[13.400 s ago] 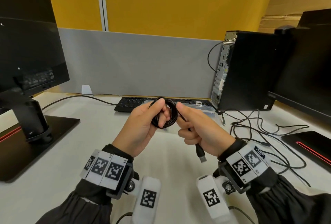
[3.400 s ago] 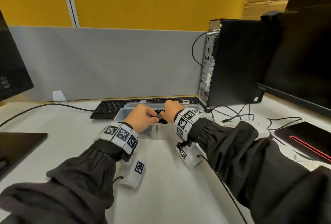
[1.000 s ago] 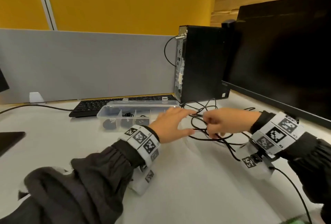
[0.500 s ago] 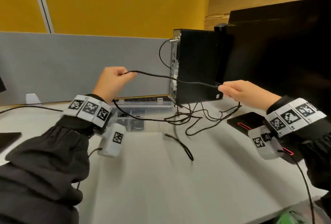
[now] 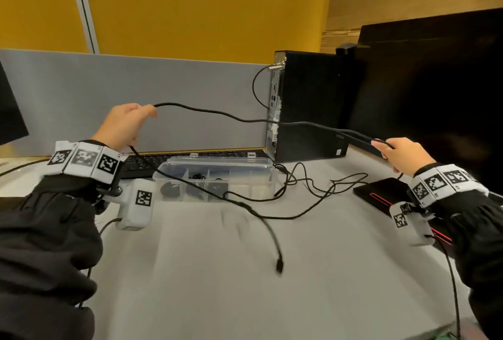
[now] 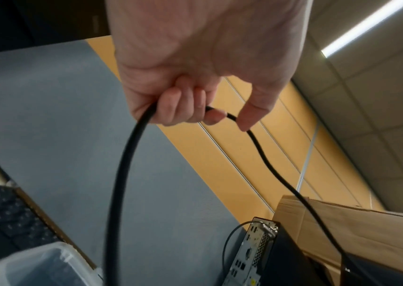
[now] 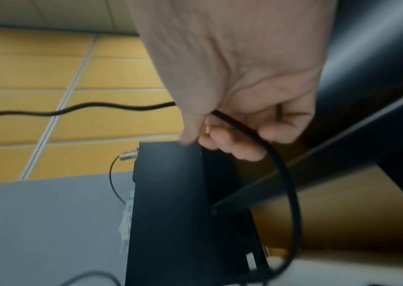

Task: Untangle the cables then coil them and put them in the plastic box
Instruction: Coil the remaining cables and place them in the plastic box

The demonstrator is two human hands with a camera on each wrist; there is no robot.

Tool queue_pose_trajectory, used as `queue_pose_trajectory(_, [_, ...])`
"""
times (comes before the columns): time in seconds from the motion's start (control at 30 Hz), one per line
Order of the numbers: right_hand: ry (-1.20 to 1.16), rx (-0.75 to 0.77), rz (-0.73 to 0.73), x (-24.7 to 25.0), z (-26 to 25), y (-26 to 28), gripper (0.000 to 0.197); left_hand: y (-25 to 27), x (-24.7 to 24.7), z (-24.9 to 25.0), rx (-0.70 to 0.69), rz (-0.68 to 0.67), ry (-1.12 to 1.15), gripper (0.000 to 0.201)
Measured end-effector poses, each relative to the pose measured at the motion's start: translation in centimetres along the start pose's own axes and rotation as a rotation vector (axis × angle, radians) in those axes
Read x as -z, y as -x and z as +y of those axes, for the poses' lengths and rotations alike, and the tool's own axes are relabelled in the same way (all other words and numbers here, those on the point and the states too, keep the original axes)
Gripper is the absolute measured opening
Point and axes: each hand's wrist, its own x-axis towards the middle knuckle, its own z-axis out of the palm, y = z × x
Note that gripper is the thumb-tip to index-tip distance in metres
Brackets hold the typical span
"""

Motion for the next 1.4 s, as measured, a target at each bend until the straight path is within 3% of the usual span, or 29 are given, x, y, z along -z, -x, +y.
queue_pose_trajectory(0.1, [0.149,0.240,-0.431,0.6,-1.4,1.1,0.031,0.5,0.0,0.1,-0.004,-0.052,0.048,0.028])
queue_pose_trajectory(0.17, [-0.024,0.338,-0.677,0.7,-3.4,3.1,0.053,0.8,-0.6,0.3,0.000,-0.097,0.100,0.030])
queue_pose_trajectory(0.23, [-0.403,0.278,-0.719,0.0,-5.3,4.4,0.079,0.9,-1.3,0.6,-0.003,-0.134,0.158,0.036])
queue_pose_trajectory(0.3, [-0.558,0.210,-0.740,-1.8,-7.3,4.8,0.076,1.2,-1.9,0.9,-0.027,-0.141,0.209,0.038])
queue_pose_trajectory(0.33, [-0.525,0.198,-0.763,-2.9,-8.5,5.1,0.065,1.2,-2.1,1.0,-0.042,-0.138,0.225,0.038])
queue_pose_trajectory(0.4, [-0.233,0.266,-0.833,-5.6,-10.5,5.7,0.040,1.5,-2.4,1.1,-0.091,-0.145,0.211,0.037])
queue_pose_trajectory(0.47, [0.105,0.392,-0.896,-8.7,-11.7,6.0,0.039,1.8,-2.4,1.1,-0.150,-0.161,0.173,0.038])
queue_pose_trajectory(0.57, [0.396,0.565,-0.809,-11.5,-12.6,6.5,0.039,1.9,-2.0,1.0,-0.186,-0.150,0.131,0.053])
queue_pose_trajectory(0.6, [0.443,0.603,-0.761,-11.7,-12.6,6.6,0.034,2.0,-1.8,0.9,-0.187,-0.139,0.109,0.051])
queue_pose_trajectory(0.67, [0.512,0.630,-0.726,-11.3,-12.1,6.5,0.024,2.0,-1.5,0.8,-0.192,-0.118,0.074,0.028])
queue_pose_trajectory(0.87, [0.398,0.496,-0.763,-10.1,-10.0,6.0,0.020,1.9,-1.1,-0.3,-0.194,-0.148,-0.011,0.013])
queue_pose_trajectory(1.0, [0.577,0.482,-0.700,-10.4,-9.5,5.8,0.020,2.5,-0.8,-0.6,-0.199,-0.188,-0.048,0.021])
queue_pose_trajectory(1.07, [0.529,0.378,-0.624,-9.2,-8.8,4.9,0.015,2.6,-0.3,-0.8,-0.209,-0.200,-0.098,0.029])
queue_pose_trajectory(1.2, [0.178,-0.019,-0.449,-5.7,-5.2,2.3,0.013,2.8,0.8,-1.6,-0.194,-0.193,-0.186,0.034])
queue_pose_trajectory(1.27, [0.183,-0.123,-0.360,-3.9,-3.8,1.3,0.022,2.6,0.9,-2.4,-0.178,-0.216,-0.233,0.036])
queue_pose_trajectory(1.33, [0.338,-0.154,-0.283,-2.7,-3.0,0.6,0.008,2.1,0.8,-3.5,-0.141,-0.204,-0.284,0.039])
queue_pose_trajectory(1.4, [0.438,-0.173,-0.209,-2.4,-2.3,0.0,0.026,1.9,0.8,-4.5,-0.099,-0.179,-0.367,0.032])
